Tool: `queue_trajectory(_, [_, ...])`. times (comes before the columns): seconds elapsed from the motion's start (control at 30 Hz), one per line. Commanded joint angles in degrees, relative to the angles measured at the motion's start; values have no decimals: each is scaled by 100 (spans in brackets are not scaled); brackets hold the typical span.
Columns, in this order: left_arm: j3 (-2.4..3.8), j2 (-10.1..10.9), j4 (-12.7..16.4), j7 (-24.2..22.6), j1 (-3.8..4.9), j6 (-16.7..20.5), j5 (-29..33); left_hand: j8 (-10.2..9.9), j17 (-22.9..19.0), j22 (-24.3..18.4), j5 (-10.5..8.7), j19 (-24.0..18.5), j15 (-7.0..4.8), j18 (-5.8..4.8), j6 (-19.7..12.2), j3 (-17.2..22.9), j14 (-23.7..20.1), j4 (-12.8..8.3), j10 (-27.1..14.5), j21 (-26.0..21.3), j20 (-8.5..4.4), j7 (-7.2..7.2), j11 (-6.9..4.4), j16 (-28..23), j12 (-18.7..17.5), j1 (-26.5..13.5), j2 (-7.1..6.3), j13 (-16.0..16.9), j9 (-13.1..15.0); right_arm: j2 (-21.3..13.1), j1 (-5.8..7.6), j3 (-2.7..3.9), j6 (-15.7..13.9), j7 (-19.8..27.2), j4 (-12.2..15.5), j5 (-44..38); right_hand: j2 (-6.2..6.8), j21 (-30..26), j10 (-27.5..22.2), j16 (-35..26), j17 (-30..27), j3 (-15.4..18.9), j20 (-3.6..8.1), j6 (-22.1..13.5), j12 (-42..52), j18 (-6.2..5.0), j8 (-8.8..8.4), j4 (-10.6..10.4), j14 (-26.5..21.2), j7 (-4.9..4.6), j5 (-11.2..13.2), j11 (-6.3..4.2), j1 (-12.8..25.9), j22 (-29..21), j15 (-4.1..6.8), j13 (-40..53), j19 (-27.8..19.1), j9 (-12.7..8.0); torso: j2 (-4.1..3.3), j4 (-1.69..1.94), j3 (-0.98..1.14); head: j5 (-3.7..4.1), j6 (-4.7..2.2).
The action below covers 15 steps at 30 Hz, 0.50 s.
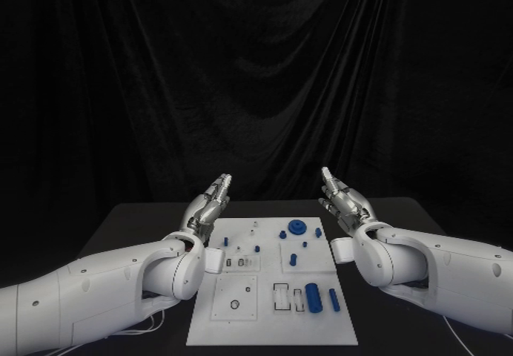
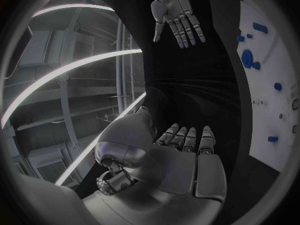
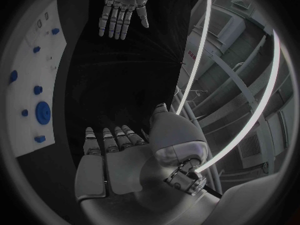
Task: Assemble the parts on the task board
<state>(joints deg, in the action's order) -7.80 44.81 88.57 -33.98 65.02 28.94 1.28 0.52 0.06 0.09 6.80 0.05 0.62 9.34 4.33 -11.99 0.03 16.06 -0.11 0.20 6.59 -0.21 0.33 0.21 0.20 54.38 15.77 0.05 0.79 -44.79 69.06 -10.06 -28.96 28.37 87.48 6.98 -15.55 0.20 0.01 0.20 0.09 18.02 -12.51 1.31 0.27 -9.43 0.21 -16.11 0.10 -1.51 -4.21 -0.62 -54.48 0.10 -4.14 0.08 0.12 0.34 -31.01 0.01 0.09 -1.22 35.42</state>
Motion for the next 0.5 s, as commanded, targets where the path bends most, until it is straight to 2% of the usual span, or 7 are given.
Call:
queue_trajectory(0.03, [-101, -12, -20, -709, 112, -1332, 177, 49, -6, -9, 63, -5, 89, 91, 133, -148, -3, 55, 11, -20, 160, 2, -14, -21, -20, 409, 11, -5, 21, -13, 148, -111, 1260, -262, -50, 591, -31, -10, -1, -20, -9, 100, -82, 29, -27, -84, 43, -44, -10, -74, -46, 79, -276, 0, -91, -8, 0, 14, 0, 2, 1, 1, 0])
queue_trajectory(0.13, [-251, -14, -45, -916, 215, -1819, 229, 61, -6, -9, 62, -5, 90, 97, 200, -196, -3, 56, 11, -20, 175, 29, -29, -21, -20, 508, 0, -5, 30, -16, 295, -270, 1650, -324, -91, 771, -8, -8, -1, -20, -9, 104, -89, 48, -27, -85, 54, -46, -10, -108, -51, 119, -333, 1, -138, -8, 1, 19, 0, 2, 1, 1, 0])
queue_trajectory(0.23, [-350, -15, -61, -1053, 282, -2139, 263, 65, -6, -9, 64, -5, 88, 99, 236, -219, -3, 57, 11, -20, 174, 23, -39, -21, -20, 572, 3, -5, 34, -18, 382, -364, 1881, -360, -116, 878, -6, -7, -1, -20, -9, 103, -93, 57, -27, -85, 58, -47, -10, -117, -64, 134, -353, 3, -151, -8, 3, 21, 0, 2, 1, 1, 0])
queue_trajectory(0.37, [-421, -16, -73, -1150, 330, -2367, 287, 73, -6, -9, 72, -5, 90, 100, 280, -235, -3, 60, 11, -20, 173, 40, -50, -21, -20, 615, 13, -5, 40, -19, 426, -411, 1997, -379, -129, 932, 1, -5, -1, -20, -9, 102, -106, 94, -27, -86, 76, -49, -10, -149, -86, 169, -403, 5, -182, -8, 6, 29, 0, 2, 1, 1, 0])
queue_trajectory(0.47, [-435, -16, -75, -1169, 339, -2414, 292, 76, -6, -9, 83, -5, 91, 100, 311, -254, -3, 61, 11, -20, 175, 34, -37, -21, -20, 661, 20, -5, 42, -19, 426, -412, 1999, -379, -129, 933, -1, -2, -1, -20, -9, 100, -122, 103, -23, -87, 81, -50, -10, -171, -110, 210, -432, 7, -216, -6, 9, 31, 0, 2, 1, 1, 0])
queue_trajectory(0.5, [-434, 188, -371, -1503, 333, -2790, -106, 77, -6, -9, 84, -5, 92, 100, 322, -259, -3, 61, 11, -20, 178, 38, -35, -21, -20, 672, 20, -5, 44, -269, 421, -412, 2280, -159, -233, 803, 0, 4, 3, -20, -9, 95, -137, 129, -5, -89, 94, -48, -10, -193, -167, 251, -484, 12, -226, 3, 17, 36, -101, 17, -11, -44, 808])
